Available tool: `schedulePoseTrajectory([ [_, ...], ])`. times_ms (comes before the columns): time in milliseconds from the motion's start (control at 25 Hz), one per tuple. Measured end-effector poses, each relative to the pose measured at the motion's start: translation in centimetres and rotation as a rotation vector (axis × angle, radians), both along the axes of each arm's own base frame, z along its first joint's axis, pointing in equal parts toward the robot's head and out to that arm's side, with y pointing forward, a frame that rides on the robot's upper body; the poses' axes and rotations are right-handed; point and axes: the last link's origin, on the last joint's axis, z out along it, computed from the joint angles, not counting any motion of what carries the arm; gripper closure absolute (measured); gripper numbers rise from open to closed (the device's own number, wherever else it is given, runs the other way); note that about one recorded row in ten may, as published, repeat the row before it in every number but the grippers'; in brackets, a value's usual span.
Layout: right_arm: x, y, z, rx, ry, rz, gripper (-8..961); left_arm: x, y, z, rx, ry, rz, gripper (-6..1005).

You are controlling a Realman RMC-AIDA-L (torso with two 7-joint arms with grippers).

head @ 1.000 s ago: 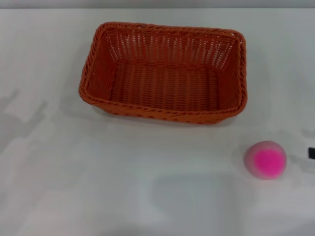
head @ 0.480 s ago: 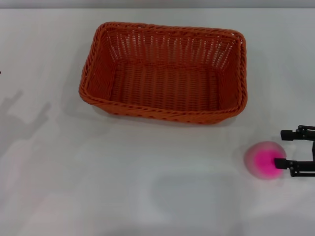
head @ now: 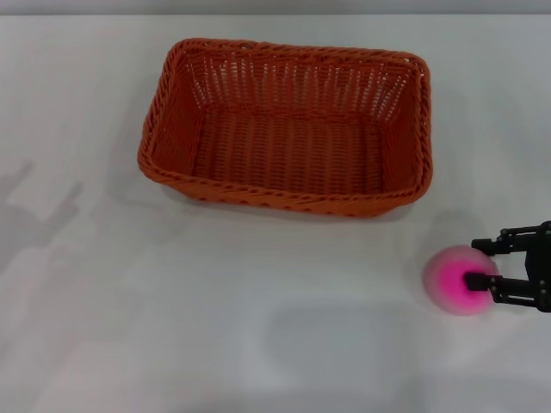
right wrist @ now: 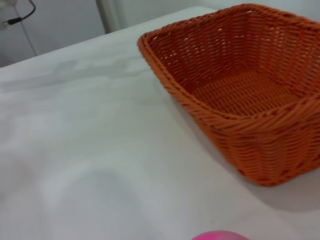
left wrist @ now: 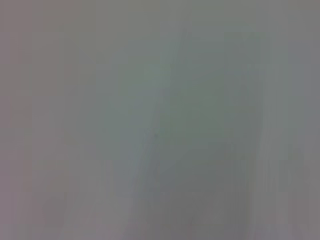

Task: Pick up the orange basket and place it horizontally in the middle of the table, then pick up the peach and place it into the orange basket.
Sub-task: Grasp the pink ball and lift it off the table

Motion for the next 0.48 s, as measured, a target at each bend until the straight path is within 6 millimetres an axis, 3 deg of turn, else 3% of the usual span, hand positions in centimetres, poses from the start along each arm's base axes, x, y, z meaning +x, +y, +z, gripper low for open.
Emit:
schedulePoseTrajectory([
  [120, -0.2, 0.0, -0.1, -0.011, 0.002, 0.020, 428, -0.1, 0.0, 0.0, 0.000, 0.001, 0.004, 140],
  [320, -0.7, -0.4, -0.1, -0.027, 0.026, 0.063, 667, -0.1, 0.0, 0.1, 0.001, 0.003, 0.006, 140],
  [480, -1.4, -0.4, -0.1, -0.056, 0.053, 0.093, 695, -0.1, 0.0, 0.1, 0.001, 0.003, 0.007, 140],
])
